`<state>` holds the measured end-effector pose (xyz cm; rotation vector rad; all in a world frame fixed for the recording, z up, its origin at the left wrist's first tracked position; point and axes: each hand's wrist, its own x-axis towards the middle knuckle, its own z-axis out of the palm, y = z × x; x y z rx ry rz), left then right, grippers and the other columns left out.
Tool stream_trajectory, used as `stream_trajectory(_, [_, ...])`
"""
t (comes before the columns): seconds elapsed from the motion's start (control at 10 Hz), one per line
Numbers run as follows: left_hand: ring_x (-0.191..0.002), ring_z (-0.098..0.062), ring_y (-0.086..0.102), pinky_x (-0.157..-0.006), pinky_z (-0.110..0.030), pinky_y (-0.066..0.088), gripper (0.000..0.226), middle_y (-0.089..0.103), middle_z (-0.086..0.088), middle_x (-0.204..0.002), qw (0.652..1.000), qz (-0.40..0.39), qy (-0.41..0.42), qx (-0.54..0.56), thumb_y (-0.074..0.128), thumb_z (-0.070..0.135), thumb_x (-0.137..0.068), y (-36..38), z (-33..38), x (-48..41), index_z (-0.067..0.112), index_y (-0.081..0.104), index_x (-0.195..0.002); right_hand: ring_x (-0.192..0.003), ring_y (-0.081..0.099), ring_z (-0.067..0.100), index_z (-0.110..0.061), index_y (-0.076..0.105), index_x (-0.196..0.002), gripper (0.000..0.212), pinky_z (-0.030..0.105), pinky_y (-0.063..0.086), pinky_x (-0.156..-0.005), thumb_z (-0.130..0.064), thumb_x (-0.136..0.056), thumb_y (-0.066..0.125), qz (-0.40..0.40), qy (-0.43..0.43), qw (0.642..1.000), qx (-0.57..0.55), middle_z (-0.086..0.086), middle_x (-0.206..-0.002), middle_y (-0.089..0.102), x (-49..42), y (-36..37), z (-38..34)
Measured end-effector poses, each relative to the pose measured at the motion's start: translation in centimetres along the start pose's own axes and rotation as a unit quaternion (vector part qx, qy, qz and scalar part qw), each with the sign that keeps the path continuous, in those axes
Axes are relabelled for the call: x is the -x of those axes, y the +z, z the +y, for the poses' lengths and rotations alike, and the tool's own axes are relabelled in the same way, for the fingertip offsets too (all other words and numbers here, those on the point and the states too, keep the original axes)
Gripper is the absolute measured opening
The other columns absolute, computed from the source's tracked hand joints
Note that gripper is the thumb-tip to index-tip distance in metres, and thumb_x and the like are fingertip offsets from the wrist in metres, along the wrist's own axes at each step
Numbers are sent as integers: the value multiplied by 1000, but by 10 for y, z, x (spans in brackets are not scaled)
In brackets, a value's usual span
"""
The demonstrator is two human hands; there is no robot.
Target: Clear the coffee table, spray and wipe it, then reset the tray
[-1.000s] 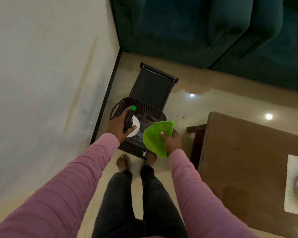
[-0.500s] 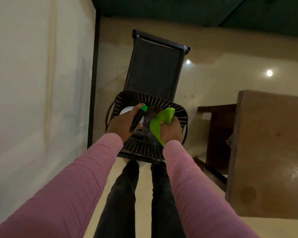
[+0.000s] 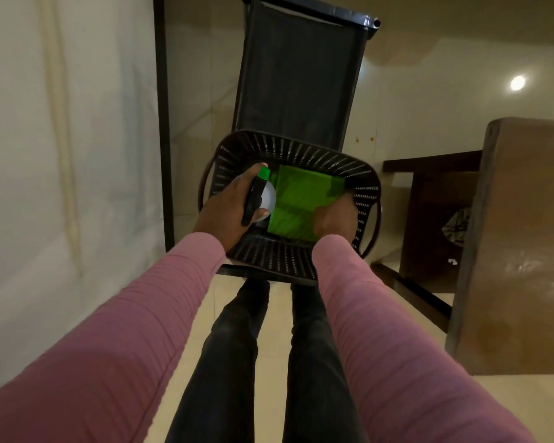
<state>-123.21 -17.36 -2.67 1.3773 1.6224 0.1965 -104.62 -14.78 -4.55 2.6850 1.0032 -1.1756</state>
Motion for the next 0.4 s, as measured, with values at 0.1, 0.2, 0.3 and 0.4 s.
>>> stream_trajectory(0.1, [-127,-33,51,-109,-51,38,88,46,-10,-147,1000,1,-15,-11,66,16,-89,-7,1,4,38,10,-153,-120,52,30,-12,43,-133,49,42,41,-101,-12,-86,56,45,-84,995,35,11,-134,51,15,2,-6])
stream_trajectory(0.2, [-123,-38,54,-106,-53,41,96,46,-17,-145,998,4,-20,-58,59,2,-88,-12,7,14,37,-1,-154,-116,53,32,-9,46,-130,48,44,44,-100,-14,-83,56,33,-141,986,85,13,-131,52,35,1,-5])
stream_trajectory(0.3, [-119,-39,56,-101,-50,45,100,40,-18,-149,997,24,-41,-54,57,-5,-87,-19,12,28,34,-5,-154,-133,39,31,-8,38,-139,55,46,30,-113,-21,-87,52,10,-193,969,153,13,-142,43,56,-6,1])
stream_trajectory(0.4, [-127,-38,51,-103,-50,45,100,28,-12,-158,997,43,-49,-34,60,-3,-85,-23,22,56,31,-3,-154,-146,14,30,-9,24,-148,62,45,11,-120,-31,-94,46,15,-247,944,216,11,-155,25,90,-22,4])
